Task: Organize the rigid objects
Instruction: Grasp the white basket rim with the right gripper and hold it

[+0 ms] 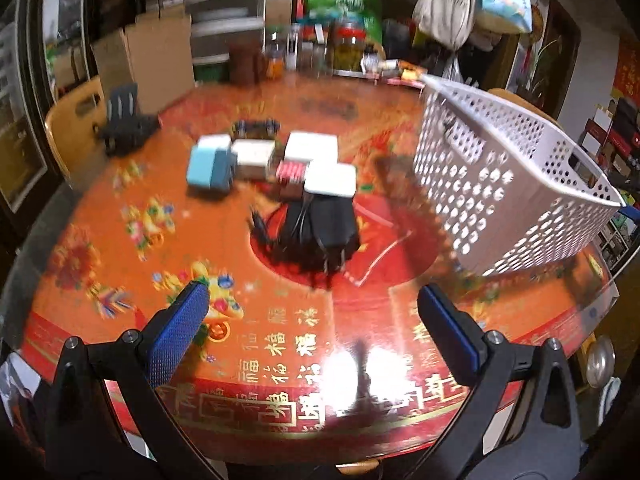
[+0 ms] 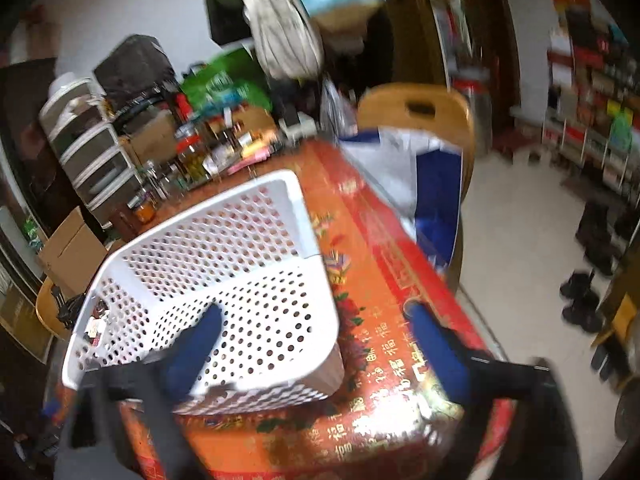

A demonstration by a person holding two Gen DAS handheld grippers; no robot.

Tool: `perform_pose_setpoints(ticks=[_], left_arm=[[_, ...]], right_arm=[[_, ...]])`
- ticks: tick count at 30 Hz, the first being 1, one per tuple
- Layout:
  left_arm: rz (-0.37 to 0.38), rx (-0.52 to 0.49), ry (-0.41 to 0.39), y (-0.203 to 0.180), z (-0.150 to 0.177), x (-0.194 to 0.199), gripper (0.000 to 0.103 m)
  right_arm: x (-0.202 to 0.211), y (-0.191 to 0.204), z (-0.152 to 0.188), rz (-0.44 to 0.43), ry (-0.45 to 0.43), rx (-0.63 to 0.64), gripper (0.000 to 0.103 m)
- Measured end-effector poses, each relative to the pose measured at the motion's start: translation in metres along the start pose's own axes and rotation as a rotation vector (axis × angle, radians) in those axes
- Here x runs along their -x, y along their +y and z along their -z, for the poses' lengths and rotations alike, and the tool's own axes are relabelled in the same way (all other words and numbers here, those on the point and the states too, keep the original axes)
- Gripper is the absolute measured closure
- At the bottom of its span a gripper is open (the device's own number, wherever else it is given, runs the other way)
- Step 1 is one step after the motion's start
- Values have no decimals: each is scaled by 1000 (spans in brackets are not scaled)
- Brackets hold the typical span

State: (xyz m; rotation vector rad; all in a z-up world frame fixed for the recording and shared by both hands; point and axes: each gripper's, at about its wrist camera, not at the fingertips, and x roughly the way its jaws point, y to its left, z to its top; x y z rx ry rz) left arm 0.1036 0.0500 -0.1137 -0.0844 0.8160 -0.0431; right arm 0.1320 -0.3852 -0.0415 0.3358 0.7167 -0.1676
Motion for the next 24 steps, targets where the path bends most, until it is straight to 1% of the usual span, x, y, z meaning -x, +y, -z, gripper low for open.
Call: perform_pose_setpoints(ticks=[1,3,6,12,14,17,19,21,22,23,24], left_arm=[[2,1,7,1,2,-5,0],[-8,-2,27,3,0,-17,0],[-14,0,48,4,-5,-35,0],[38,41,117,8,-25,-78,0],[34,38,123,7,-30,-88,0],[20,38,143,5,-33,-99,0],[17,41,132,5,-36,-101,0],[7,43,141,4,-37,-105,2],[-10,33,139,2,-37,-106,8],[-31,20,134,-1,-39,-106,17],[-48,7,132,-4,-39,-106,22]], right_arm=[[-8,-1,-3,3,22,7,40],[-22,-1,-5,11,48,40,58],[-35,1,-5,-13,66,59,69],[-46,13,-5,-17,103,96,81],[-46,18,-5,13,98,120,82],[-49,19,-5,21,98,119,84],[-50,19,-5,28,99,123,85],[-50,19,-5,30,100,126,85],[-51,20,-6,31,101,129,85],[-51,19,-6,30,101,129,85],[-51,19,-6,28,101,127,85]])
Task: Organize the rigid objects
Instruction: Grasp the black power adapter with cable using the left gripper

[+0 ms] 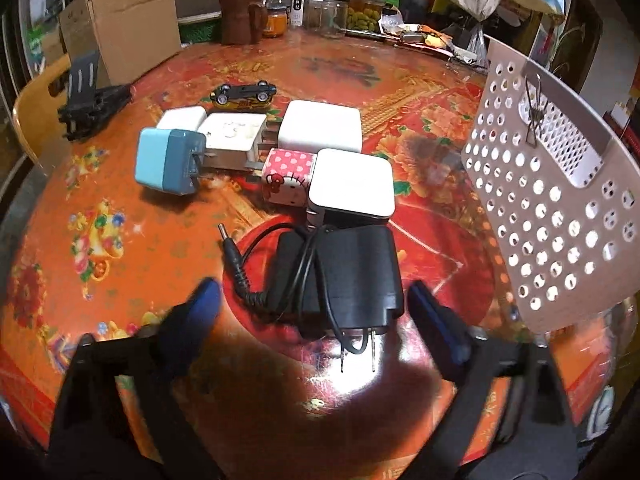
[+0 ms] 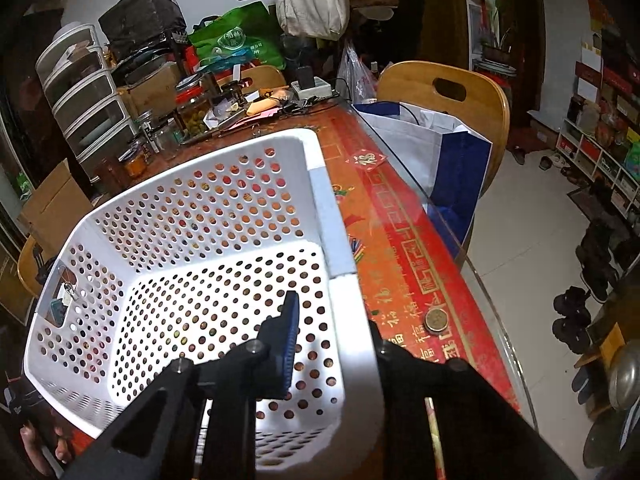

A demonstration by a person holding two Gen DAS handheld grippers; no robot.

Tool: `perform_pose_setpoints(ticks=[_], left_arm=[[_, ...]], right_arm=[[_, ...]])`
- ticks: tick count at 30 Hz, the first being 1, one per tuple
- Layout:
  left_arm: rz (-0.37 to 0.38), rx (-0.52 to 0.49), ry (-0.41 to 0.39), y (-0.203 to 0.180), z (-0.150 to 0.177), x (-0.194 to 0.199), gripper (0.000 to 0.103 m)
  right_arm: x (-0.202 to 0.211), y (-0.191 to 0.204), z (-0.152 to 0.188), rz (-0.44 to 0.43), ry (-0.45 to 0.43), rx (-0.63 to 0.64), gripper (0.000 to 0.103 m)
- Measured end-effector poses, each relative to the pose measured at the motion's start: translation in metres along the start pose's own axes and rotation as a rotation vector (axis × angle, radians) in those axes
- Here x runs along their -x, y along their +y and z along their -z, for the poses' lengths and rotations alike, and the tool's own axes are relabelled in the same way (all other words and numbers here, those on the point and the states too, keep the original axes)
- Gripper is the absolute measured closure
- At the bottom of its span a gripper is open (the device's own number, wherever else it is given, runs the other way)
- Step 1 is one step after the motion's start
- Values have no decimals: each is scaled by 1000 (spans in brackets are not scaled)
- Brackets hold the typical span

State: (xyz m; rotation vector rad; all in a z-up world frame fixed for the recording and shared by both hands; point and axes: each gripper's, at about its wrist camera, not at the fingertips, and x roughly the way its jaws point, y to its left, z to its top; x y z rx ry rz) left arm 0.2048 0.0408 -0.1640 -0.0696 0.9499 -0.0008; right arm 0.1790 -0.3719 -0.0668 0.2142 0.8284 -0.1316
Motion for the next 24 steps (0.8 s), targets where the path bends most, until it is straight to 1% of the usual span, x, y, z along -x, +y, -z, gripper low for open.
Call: perform_pose_setpoints(ticks=[1,6,7,8,10,14,20,24], left_arm=[[-10,-7,-3,-1,3,3,26],[-12,-24,-16,-7,2,3,29],[-11,-25,-27,-6,4,6,35],[-18,-34,-53,-7,4,12,36],[-17,-44,-80,-8,4,21,36],[-40,-46,-102,-8,4,29,36],[-99,-66,-201,-7,4,63,36],[-126,-107,-260,-17,-9,92,36]], right_arm=[[0,0,0,-2,1,-1,85],[-1,-1,0,-5,1,-5,85],[-1,-1,0,-6,1,-5,85],[-1,-1,-1,-6,2,-7,85],[-1,0,0,-5,1,-6,85],[-1,-1,0,-11,-1,-5,85],[-1,-2,-1,-18,1,-7,85],[-1,-2,-1,-19,0,-6,85]])
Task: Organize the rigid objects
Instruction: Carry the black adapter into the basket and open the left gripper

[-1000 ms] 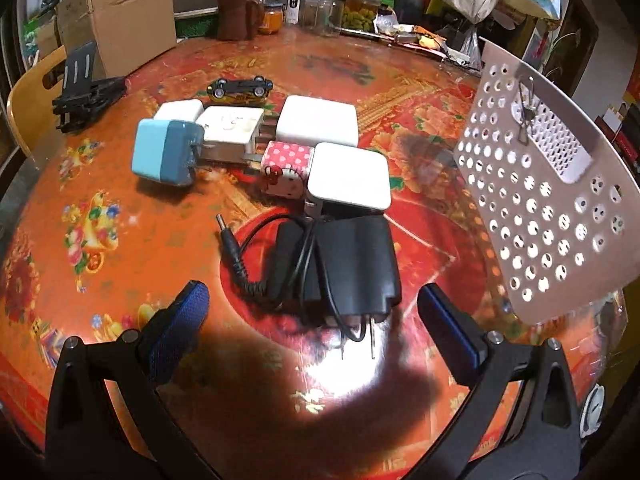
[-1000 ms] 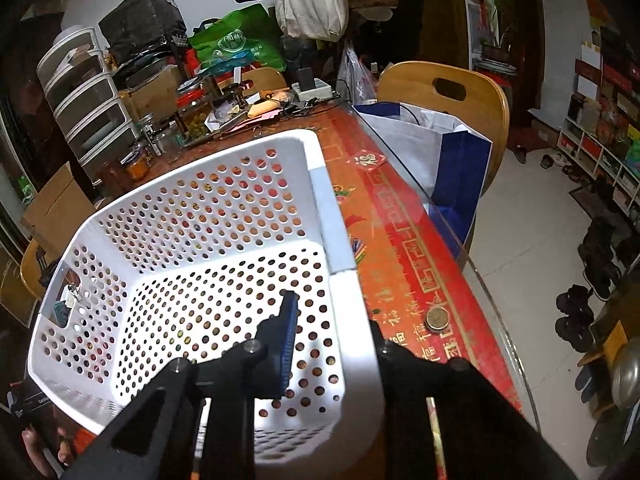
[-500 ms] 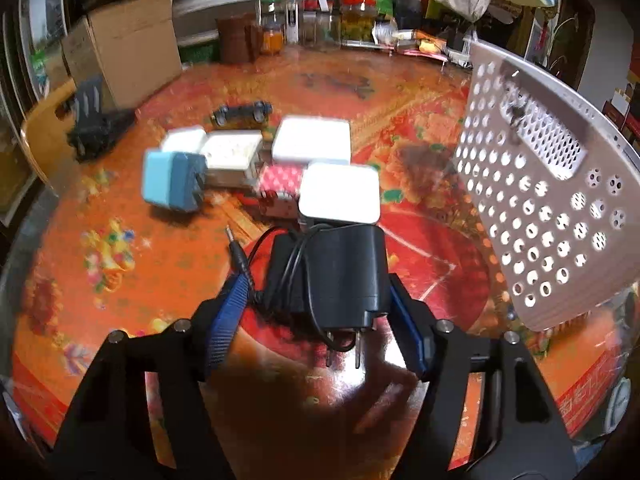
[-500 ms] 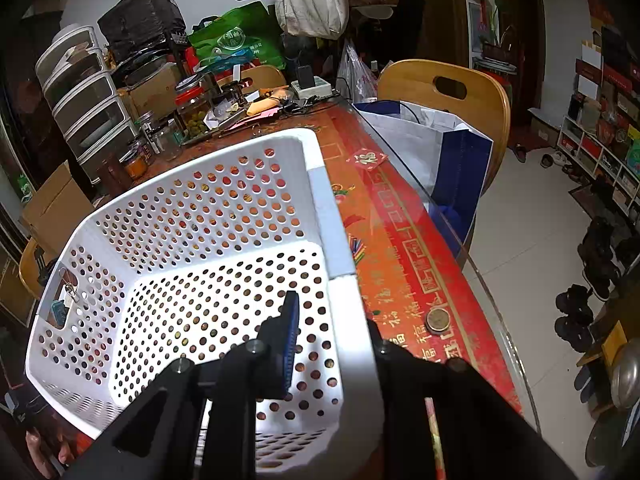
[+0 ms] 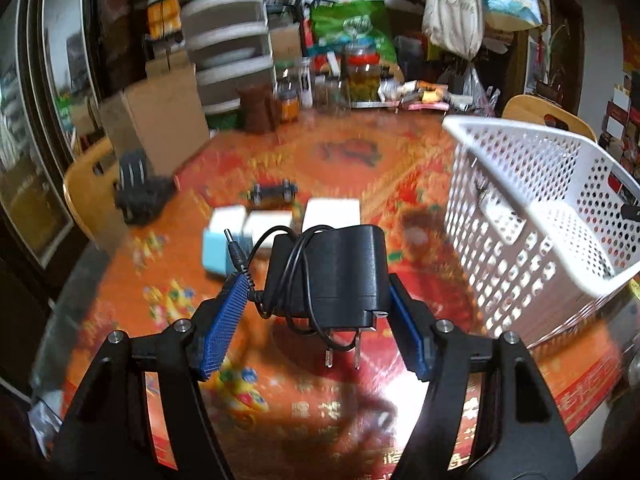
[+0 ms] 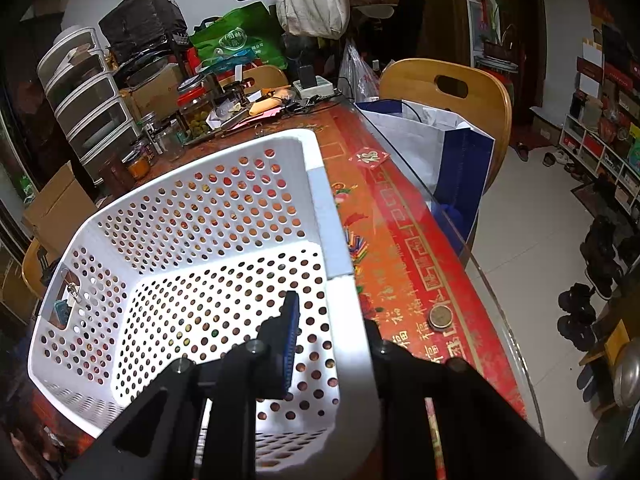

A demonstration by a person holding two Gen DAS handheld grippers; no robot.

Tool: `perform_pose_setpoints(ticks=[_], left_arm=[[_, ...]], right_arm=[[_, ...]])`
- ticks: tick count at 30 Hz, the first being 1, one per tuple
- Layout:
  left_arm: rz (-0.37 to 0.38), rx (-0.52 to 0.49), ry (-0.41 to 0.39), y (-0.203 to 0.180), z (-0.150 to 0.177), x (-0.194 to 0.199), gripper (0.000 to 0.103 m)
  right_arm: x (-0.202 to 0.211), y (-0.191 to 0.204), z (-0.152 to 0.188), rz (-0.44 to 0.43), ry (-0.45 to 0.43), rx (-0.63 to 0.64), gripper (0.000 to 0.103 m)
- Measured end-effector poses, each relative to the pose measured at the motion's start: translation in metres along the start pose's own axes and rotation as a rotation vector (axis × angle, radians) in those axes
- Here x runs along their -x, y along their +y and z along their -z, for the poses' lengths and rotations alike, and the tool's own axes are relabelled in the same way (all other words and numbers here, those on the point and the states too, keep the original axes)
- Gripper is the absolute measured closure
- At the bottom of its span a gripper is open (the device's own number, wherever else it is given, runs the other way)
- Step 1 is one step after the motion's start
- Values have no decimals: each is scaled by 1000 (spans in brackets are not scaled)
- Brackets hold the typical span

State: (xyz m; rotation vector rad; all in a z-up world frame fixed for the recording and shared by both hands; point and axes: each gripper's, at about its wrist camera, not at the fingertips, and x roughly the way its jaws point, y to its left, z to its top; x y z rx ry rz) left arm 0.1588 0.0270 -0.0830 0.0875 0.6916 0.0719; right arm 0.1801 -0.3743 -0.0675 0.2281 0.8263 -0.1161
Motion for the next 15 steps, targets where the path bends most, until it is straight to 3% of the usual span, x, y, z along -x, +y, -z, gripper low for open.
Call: perform_pose_setpoints(ticks=[6,10,15], left_arm=[[-15,-137,-74,-30,-55,36,36],[-16,-298,-88,-83,-99,43,36],[16,-536,60,-173,-126,9,36]], right_arm=[[0,1,1,5,3,2,85],[1,1,1,6,1,-3,85],[2,1,2,9,3,-5,85]])
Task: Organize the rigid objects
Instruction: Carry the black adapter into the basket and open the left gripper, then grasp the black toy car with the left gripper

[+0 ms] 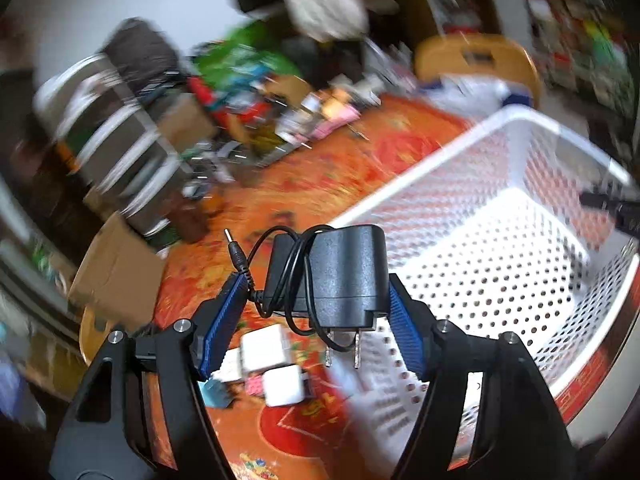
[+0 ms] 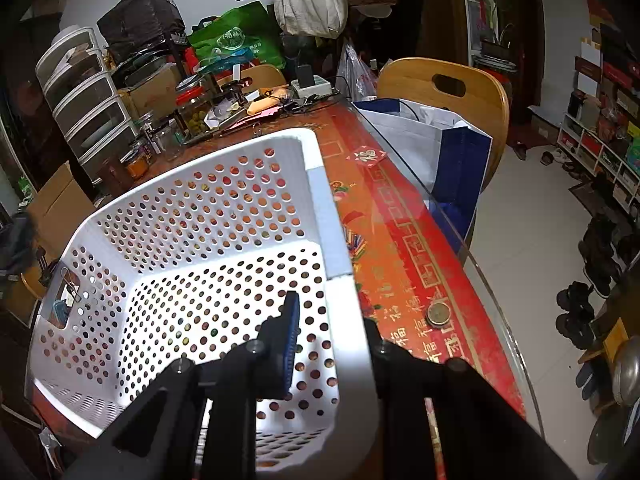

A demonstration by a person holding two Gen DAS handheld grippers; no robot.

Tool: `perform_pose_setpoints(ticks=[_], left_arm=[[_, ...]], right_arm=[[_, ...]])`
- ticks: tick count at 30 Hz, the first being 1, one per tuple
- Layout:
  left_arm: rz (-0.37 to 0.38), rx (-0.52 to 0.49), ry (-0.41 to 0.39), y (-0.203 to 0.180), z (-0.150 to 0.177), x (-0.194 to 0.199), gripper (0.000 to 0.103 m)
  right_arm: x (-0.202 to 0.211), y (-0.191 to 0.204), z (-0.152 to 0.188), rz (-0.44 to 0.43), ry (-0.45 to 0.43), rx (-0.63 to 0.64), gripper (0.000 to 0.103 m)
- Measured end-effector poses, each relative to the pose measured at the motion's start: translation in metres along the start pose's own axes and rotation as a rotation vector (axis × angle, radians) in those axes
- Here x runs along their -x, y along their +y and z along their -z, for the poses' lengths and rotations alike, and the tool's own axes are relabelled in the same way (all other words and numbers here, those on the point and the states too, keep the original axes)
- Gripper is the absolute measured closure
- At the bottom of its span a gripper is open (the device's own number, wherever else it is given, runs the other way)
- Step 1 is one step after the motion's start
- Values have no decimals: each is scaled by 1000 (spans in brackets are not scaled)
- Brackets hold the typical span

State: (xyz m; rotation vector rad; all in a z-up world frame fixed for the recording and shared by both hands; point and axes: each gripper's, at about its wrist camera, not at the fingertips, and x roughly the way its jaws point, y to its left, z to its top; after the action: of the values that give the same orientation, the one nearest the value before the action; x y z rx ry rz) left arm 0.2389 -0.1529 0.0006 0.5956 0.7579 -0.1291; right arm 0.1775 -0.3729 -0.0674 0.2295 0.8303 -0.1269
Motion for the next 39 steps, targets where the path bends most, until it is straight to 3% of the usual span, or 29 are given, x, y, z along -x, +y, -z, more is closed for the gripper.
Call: perform_pose_setpoints(ticks=[6,12,16,18,20,23,27,28,30,33,35,39], left_arm=[[17,-173,186,-59,-26,-58,36],[12,-283,306,-77,-28,-91,36],[40,-310,339,-90,-16,-106,35],[52,-303,316,-88,-13,-107,30],[42,-283,267,-80,-13,-102,10],[69,-203,200,-52,-16,-81,8],[120,22,40,29,-1,-26,7],[114,71,6,52,7,-16,1],[51,171,-31,101,28,-10,0],[2,283,68,165,53,-49,0],[12,384,181,204,74,-99,0],[61,493,322,243,102,-183,0]], right_arm=[[1,0,0,-2,2,-1,85],[0,-3,0,-20,8,-10,85],[-1,-5,1,-21,14,-12,85],[-3,-5,1,-15,21,-11,85],[-4,-5,1,-11,27,-13,85],[-6,-3,-1,3,33,-11,85],[-7,-2,0,18,34,-3,86],[-7,-2,-1,20,35,-2,86],[-8,-1,-2,26,34,3,86],[-8,-1,-3,37,35,9,86],[-8,-1,-3,39,36,10,86],[-8,-2,-2,50,40,5,87]])
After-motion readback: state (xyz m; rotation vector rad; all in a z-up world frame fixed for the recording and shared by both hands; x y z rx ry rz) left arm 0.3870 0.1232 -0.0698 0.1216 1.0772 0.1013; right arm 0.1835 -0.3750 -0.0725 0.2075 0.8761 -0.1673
